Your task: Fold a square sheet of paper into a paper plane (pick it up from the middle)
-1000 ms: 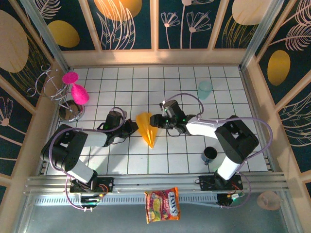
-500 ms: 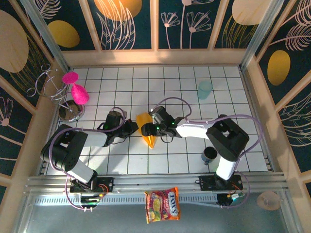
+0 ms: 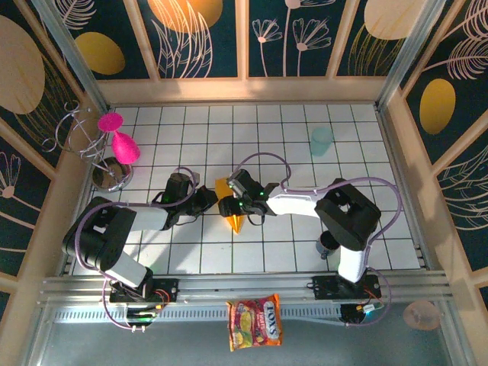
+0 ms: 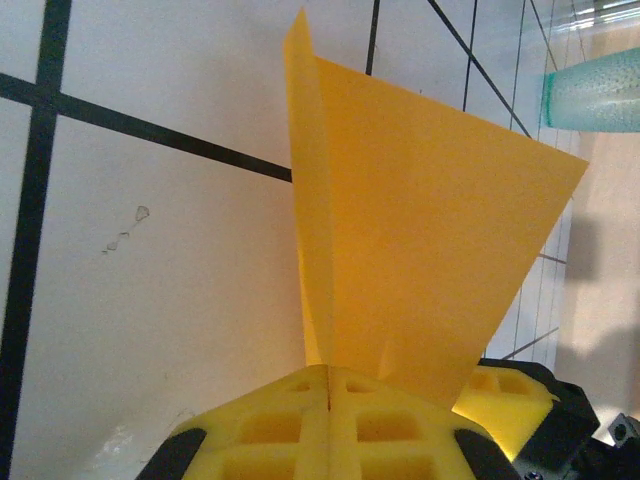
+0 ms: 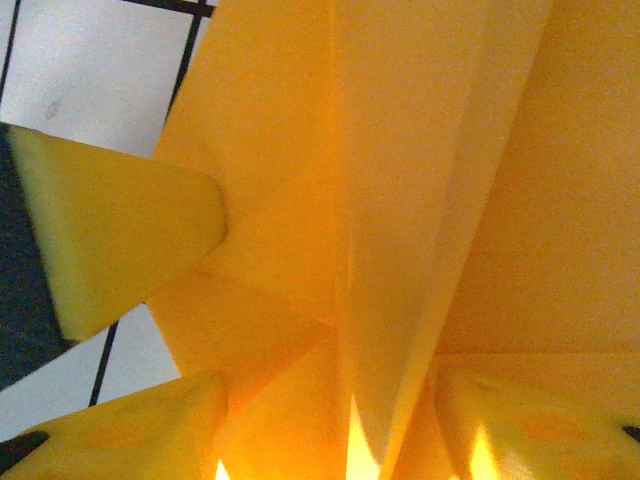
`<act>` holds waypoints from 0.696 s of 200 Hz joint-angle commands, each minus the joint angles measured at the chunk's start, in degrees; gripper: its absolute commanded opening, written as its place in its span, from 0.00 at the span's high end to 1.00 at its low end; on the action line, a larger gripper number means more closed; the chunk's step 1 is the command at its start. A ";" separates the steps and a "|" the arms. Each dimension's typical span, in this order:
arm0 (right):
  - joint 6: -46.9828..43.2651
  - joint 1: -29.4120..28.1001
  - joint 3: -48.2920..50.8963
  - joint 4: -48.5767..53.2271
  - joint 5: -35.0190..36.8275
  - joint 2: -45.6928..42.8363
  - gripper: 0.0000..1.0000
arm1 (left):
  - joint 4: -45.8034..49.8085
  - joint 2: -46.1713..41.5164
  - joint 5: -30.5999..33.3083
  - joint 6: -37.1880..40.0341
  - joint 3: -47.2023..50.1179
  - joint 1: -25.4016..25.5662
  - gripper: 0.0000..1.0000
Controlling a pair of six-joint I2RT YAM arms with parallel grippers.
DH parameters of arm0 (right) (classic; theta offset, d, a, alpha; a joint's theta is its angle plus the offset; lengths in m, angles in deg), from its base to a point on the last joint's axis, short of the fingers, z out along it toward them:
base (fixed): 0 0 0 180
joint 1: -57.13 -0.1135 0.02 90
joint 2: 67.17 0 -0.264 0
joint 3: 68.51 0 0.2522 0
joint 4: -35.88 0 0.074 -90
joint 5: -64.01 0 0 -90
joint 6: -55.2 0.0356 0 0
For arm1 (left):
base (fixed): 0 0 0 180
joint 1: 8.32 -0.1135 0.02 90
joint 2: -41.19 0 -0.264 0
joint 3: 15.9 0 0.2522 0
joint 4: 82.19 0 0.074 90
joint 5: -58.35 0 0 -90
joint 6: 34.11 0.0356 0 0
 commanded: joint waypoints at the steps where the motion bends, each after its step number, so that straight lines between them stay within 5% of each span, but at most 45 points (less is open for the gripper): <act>1: -1.10 -0.34 -1.90 2.01 1.96 1.03 0.43 | -1.52 -0.88 -1.25 -0.80 -1.03 0.12 1.00; 139: 3.37 -1.30 -2.35 5.54 5.19 1.30 0.60 | -1.32 -0.25 -0.76 -0.71 -1.21 0.15 0.98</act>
